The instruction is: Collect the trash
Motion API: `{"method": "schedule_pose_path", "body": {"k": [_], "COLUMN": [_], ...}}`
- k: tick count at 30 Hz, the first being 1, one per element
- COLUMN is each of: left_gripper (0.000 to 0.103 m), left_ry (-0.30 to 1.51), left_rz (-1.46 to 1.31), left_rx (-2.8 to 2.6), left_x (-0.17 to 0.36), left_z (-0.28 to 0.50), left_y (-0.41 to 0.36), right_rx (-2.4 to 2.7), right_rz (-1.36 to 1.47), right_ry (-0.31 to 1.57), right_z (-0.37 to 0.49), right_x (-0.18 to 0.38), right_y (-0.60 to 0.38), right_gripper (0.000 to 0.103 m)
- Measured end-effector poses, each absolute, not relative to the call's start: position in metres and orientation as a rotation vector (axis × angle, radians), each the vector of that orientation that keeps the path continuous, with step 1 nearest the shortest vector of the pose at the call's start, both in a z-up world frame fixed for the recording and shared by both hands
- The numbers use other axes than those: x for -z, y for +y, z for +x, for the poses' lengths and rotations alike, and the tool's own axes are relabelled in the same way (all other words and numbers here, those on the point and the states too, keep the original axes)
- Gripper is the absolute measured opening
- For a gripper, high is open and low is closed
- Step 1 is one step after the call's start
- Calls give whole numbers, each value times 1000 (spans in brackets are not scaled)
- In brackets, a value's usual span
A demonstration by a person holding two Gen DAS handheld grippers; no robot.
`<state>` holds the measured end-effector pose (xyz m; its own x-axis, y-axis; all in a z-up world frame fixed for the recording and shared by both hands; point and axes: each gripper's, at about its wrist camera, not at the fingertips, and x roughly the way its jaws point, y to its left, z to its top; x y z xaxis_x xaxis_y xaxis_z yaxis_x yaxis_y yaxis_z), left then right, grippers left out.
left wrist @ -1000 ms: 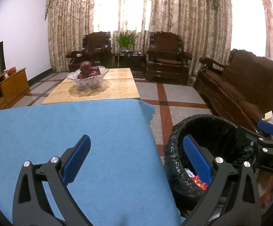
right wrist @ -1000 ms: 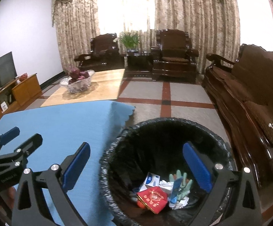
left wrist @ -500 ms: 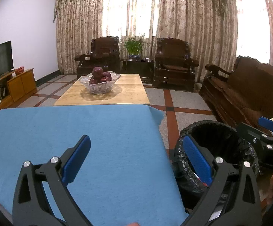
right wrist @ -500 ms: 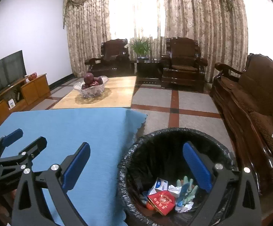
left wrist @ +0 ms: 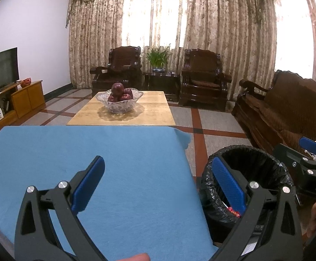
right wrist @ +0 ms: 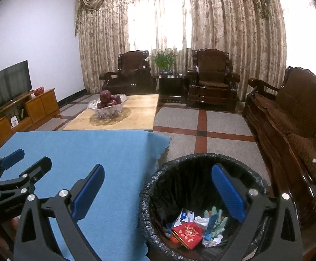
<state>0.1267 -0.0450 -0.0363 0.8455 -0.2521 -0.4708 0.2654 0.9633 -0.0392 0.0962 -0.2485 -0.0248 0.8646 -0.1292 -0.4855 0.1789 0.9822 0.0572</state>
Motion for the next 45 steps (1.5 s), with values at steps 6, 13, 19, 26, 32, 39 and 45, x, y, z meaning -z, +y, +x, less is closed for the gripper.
{"method": "schedule_pose_path", "body": {"k": [6,13,19,26,32,39,45], "left_gripper": [96,96,96,96,96,96,96], "left_ry": [482,462,450,443,442,443,443], "left_rz": [25,23,26,29,31,29,29], "left_rx": [267,258,255,257,257,257,257], "left_x": [32,27,24,21,21,22,22], "left_z": [120,114,110,108,107,107,106], "left_y": [-41,-37,-35,-34,-37,-37,-37], "right_rx": [158,148,147,148,149,148,147], "right_rz": [102,108,106,99,98,99,99], "right_ry": [488,471,463,451,449,450,450], "right_z": [92,87,86,84,84,83,83], "right_x": [20,17,15,10,7,8,8], "right_y": [-247,-245,-244,-241,-241,-241,-240], "right_gripper": [97,97,97,97,97,97,97]}}
